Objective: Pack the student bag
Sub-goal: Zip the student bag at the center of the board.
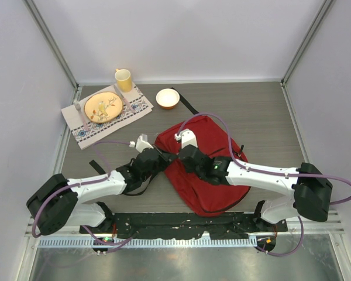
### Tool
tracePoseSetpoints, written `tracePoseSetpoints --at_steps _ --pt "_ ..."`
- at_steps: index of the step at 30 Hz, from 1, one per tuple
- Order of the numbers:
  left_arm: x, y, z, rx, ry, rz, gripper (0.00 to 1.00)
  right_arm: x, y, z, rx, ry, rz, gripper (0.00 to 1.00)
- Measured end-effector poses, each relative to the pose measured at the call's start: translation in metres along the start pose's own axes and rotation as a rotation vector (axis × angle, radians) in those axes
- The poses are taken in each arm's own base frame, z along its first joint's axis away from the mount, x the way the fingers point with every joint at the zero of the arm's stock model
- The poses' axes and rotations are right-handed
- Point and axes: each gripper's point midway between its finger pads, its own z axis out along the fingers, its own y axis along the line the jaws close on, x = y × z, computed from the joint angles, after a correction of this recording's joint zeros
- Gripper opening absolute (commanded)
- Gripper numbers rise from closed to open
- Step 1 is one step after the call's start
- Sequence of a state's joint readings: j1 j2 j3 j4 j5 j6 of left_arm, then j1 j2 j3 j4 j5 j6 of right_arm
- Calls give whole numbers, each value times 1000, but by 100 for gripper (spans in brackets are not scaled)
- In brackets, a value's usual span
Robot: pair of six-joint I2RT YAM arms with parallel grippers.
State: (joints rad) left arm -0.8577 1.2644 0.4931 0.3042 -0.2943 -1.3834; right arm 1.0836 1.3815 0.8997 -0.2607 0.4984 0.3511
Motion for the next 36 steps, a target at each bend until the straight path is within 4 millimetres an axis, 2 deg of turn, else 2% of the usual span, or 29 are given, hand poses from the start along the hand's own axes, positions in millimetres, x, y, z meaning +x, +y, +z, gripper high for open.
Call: tracePoseSetpoints --at_steps 2,10,15,17,22,26,33,36 --pt "0 0 0 4 1 -1 0 -1 0 -1 3 -4 0 10" --pt "-1 -1 -3 26 3 -11 0 -4 2 -3 -9 -14 25 17" --pt "-1 -2 -3 29 8 -9 0 -5 3 -3 -10 -16 52 29" --pt "0 -2 -3 30 13 -9 0 -6 4 -3 -11 -20 64 30" --pt "0 -3 -3 38 18 -11 0 -10 4 -3 -4 -34 93 30" --pt "1 -4 -3 38 23 -11 0 -15 5 -3 -4 -46 111 23" --pt "1 -3 -3 38 23 -11 0 -15 6 -1 3 -45 123 20" --pt "1 -3 -3 38 23 -9 0 -13 5 1 11 -40 120 13"
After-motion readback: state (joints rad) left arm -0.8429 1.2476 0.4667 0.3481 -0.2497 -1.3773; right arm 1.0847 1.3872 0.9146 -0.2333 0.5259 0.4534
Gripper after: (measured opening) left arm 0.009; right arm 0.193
